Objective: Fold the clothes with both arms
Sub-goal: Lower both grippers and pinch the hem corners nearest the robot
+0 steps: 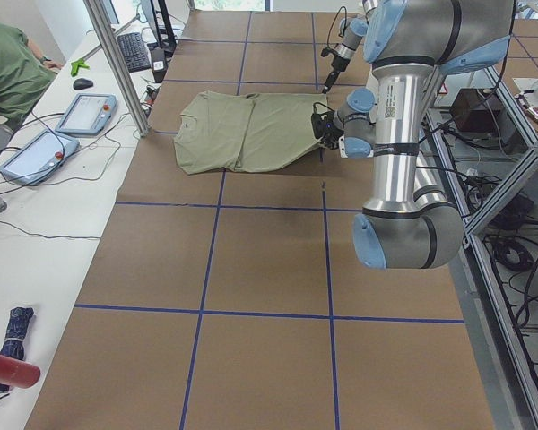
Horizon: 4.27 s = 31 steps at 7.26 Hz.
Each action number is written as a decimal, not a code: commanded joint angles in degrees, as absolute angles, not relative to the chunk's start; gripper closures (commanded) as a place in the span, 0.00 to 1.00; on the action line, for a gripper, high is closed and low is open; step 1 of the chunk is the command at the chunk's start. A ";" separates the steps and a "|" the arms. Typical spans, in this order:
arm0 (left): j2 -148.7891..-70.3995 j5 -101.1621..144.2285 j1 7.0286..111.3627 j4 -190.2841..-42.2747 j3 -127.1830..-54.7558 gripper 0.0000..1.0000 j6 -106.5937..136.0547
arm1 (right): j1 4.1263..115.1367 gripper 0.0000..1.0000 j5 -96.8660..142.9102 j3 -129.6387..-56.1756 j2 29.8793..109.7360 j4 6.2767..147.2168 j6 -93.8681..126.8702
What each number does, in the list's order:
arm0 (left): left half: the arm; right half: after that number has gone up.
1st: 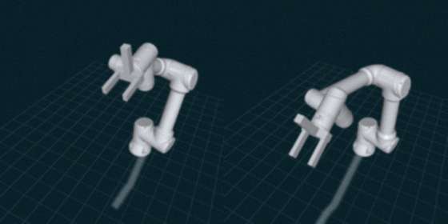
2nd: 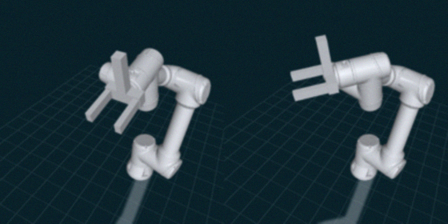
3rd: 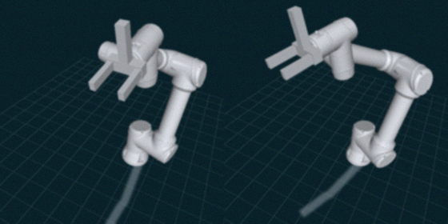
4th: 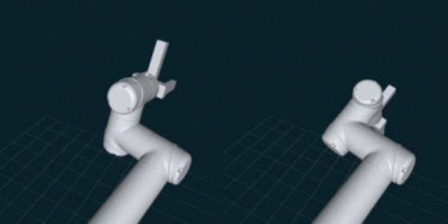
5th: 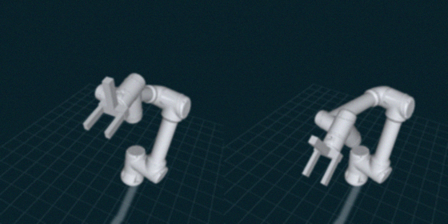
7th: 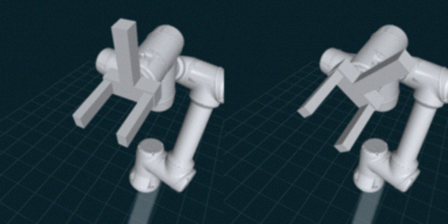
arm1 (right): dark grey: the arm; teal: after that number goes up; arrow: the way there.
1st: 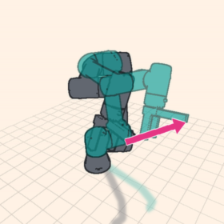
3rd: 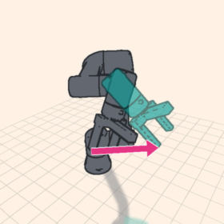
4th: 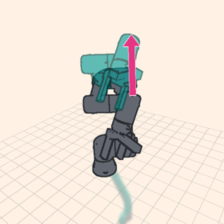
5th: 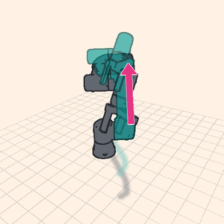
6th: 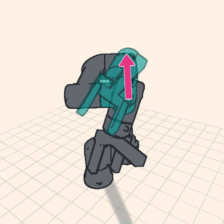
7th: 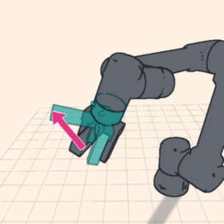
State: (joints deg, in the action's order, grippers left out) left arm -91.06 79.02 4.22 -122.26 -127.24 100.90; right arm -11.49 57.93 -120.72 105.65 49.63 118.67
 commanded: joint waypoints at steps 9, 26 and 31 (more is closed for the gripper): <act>-90.88 79.01 4.22 -122.26 -127.09 1.00 100.90 | -13.01 0.76 57.74 -119.27 102.84 51.50 118.57; -91.05 79.01 4.13 -122.17 -126.30 1.00 100.90 | -11.87 0.34 58.01 -120.32 103.62 52.91 116.10; -91.14 79.01 4.04 -122.17 -126.21 1.00 100.90 | -11.95 0.85 58.27 -119.88 103.62 53.00 115.93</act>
